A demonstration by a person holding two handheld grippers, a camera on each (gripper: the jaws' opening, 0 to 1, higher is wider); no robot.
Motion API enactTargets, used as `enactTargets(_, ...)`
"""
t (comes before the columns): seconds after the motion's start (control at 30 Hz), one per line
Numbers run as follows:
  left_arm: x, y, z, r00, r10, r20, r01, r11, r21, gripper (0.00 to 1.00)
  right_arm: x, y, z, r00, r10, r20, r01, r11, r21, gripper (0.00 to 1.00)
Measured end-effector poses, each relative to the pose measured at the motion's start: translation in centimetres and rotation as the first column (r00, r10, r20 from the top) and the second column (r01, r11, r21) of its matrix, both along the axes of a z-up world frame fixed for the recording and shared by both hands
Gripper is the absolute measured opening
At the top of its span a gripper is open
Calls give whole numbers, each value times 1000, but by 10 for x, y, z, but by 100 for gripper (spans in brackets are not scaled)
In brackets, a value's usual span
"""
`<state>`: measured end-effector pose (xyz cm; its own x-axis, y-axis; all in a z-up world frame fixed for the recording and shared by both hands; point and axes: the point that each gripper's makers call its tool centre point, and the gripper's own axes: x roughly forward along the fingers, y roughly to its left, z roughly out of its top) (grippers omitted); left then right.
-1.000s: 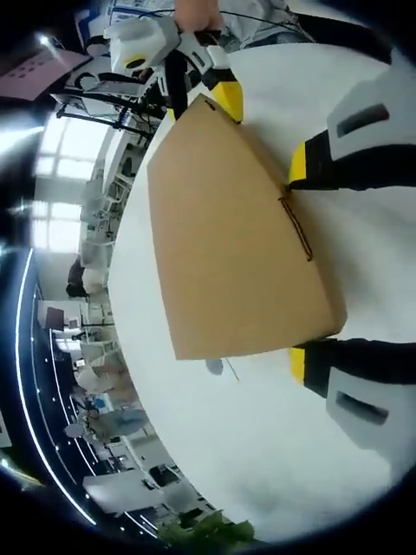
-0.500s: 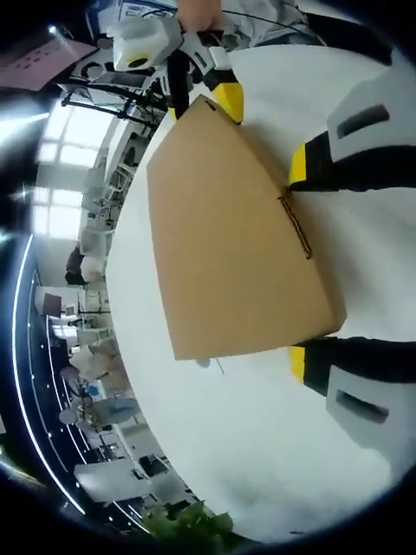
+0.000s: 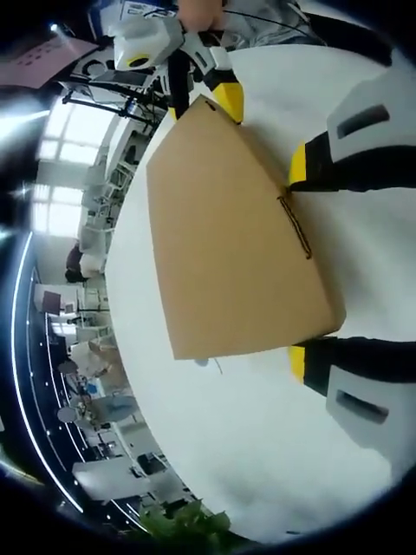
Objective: Operate the shoe box by opening the lid, removing the specified soft item, and placing it in the target area until the item is outside and the box remains undamaged.
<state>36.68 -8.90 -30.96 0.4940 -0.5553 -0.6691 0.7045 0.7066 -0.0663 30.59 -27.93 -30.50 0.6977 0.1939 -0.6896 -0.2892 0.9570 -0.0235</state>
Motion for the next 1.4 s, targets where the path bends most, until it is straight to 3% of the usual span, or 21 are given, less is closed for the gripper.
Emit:
enactTargets(0.73,-11,4,0,999,46,5,-46,999,-3,67,-2,1,1,999,45,19,-45,999,1,74)
enactTargets(1.4,-31,14,1,993,122,-9,-122,993,0,66,-8,8,0,995,102,-9,-102,995,-1,73)
